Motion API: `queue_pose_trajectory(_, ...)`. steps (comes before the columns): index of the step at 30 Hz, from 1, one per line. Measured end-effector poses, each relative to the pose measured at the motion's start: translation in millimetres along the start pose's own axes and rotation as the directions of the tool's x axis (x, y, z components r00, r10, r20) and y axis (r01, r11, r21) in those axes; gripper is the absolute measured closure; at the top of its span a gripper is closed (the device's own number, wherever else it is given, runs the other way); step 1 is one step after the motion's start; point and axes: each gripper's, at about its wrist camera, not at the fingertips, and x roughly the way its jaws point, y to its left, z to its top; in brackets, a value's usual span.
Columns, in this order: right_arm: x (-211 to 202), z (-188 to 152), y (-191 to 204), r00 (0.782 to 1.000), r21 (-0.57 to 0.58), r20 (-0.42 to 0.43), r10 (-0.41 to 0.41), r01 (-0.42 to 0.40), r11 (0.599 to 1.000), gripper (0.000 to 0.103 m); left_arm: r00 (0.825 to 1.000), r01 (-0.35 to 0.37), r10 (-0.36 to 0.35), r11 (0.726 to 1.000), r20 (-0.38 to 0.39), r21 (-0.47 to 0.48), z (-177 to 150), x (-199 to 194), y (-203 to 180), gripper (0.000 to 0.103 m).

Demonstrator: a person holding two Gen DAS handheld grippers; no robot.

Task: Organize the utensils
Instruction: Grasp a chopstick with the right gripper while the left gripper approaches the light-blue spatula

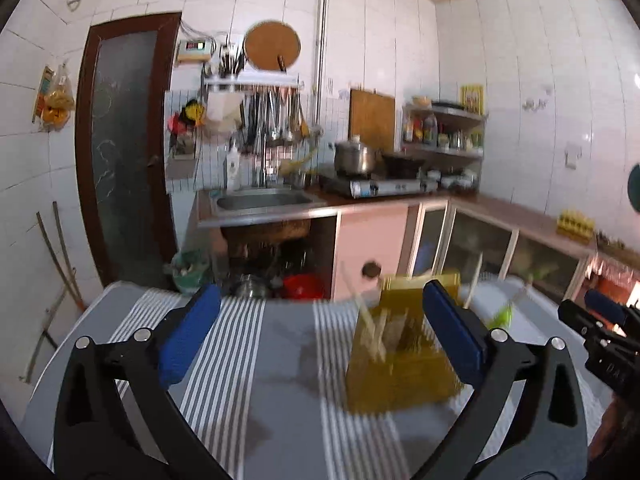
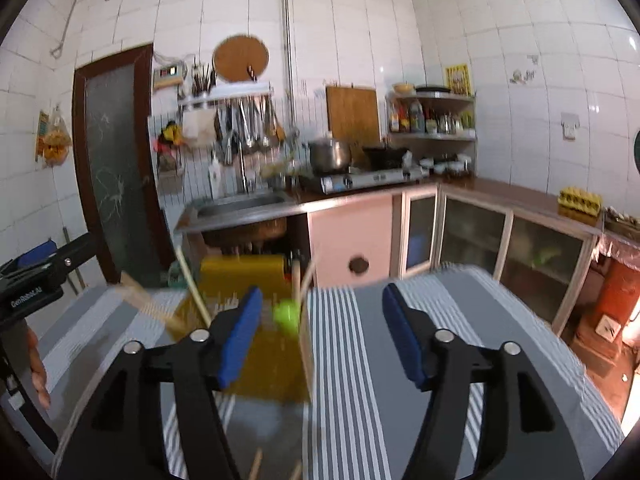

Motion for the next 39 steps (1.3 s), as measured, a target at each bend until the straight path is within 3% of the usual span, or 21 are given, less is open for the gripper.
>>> queue_pose_trajectory(9,0,-85,-5,0.983,0.027,-0.182,-0.035,0.041,0.999,0.040,0.983,0.006,-0.014,0.999,-0.185,-0.044,-77,-14,21,0.005)
queue_pose_trajectory(15,18,-135,2,0.945,0.005,-0.319,-0.073,0.079,0.997,0.040,0.954,0.003,-0.010,1.000,-0.299,-0.024,-123,-2,25,0.005)
queue_pose_trajectory(20,34,-149,10,0.913,-0.012,-0.401,-0.080,0.082,0.997,0.040,0.932,0.021,-0.034,0.999,-0.361,-0.040,-139,10,29,0.005)
queue_pose_trajectory(23,37,-148,12,0.906,0.001,-0.417,-0.075,0.083,0.997,0.041,0.922,0.039,-0.051,0.998,-0.384,-0.041,-143,12,24,0.005)
queue_pose_trajectory(27,46,-154,22,0.880,-0.005,-0.471,-0.061,0.066,0.998,0.060,0.909,0.065,-0.077,0.997,-0.409,-0.042,-149,13,17,0.005)
queue_pose_trajectory(29,49,-156,29,0.872,-0.018,-0.485,-0.067,0.067,0.998,0.064,0.902,0.079,-0.093,0.996,-0.421,-0.051,-150,13,14,0.005)
queue_pose_trajectory(31,49,-157,32,0.873,-0.028,-0.483,-0.066,0.060,0.998,0.089,0.895,0.089,-0.105,0.994,-0.434,-0.058,-153,14,11,0.005)
queue_pose_trajectory(39,42,-158,24,0.875,-0.018,-0.484,-0.021,0.014,1.000,0.096,0.844,0.170,-0.180,0.983,-0.505,-0.068,-165,14,-4,0.006)
